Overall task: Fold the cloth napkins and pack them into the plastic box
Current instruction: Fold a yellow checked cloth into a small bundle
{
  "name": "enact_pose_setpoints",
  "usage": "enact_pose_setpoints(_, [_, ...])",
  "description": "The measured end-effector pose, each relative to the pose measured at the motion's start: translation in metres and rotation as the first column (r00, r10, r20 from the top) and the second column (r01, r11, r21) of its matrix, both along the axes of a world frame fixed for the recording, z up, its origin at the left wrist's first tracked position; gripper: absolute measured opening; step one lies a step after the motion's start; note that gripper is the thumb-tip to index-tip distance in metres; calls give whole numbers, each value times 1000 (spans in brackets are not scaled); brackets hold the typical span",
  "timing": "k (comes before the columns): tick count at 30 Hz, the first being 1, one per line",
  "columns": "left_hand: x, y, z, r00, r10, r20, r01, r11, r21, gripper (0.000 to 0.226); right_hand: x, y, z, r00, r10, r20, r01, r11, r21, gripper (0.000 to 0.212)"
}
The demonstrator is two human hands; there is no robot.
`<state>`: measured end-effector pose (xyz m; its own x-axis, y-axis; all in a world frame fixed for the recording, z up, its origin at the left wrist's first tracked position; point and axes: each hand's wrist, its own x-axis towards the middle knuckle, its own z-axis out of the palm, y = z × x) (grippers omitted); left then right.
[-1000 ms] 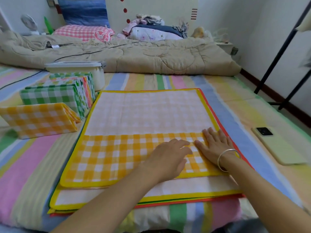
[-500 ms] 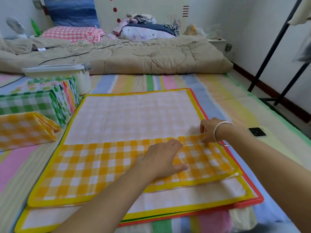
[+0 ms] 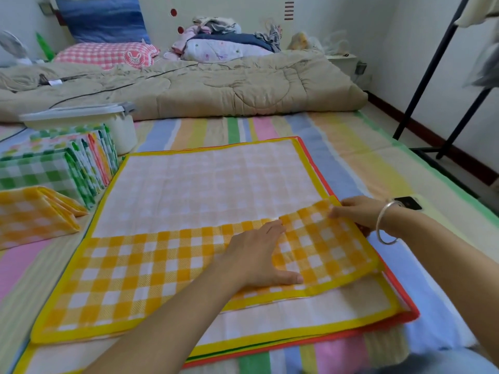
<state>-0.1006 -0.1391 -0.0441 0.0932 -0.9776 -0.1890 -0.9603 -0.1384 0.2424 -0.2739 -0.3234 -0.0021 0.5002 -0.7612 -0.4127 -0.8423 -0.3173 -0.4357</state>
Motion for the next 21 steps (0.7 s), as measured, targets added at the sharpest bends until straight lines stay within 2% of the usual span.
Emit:
enact_pose_setpoints(2, [-2,1,2,1000,8,-13,-7,1000,9,109,-16,5,-4,999,-11,-31,14,995,98,36])
enact_pose_setpoints(4, [-3,2,3,999,18,-27,-17,1000,6,111,-27,10,-6,997,-53,63,38,975,219,37])
enact_pose_setpoints(6, [-4,2,4,1000,22,-21,-22,1000,1,112,-32,15,-4,976,-99,194,38,954,296,23])
enact_pose_setpoints(8, [-5,2,4,1000,26,-11,-26,1000,1,113,-31,22,5,949,-139,282,44,947,319,12])
enact_pose_setpoints(11, [-9,1,6,999,39,9,-39,999,-16,114,-20,40,24,933,-162,322,58,950,308,17])
enact_pose_setpoints(14, [-7,1,3,997,69,-27,-70,997,-40,113,4,66,43,919,-98,382,8,973,230,20])
enact_pose_setpoints(16, [-2,5,2,981,91,-171,-103,992,-66,105,23,82,48,918,-24,397,-38,988,148,18])
enact_pose_setpoints(17, [3,8,2,949,111,-295,-146,984,-98,95,32,90,49,917,10,398,-61,991,116,18])
enact_pose_setpoints(19, [9,17,6,800,167,-576,-286,950,-122,58,49,102,46,915,59,398,-98,992,79,20])
enact_pose_setpoints(21, [16,30,7,666,218,-713,-419,900,-116,27,65,113,41,917,88,388,-129,988,79,21])
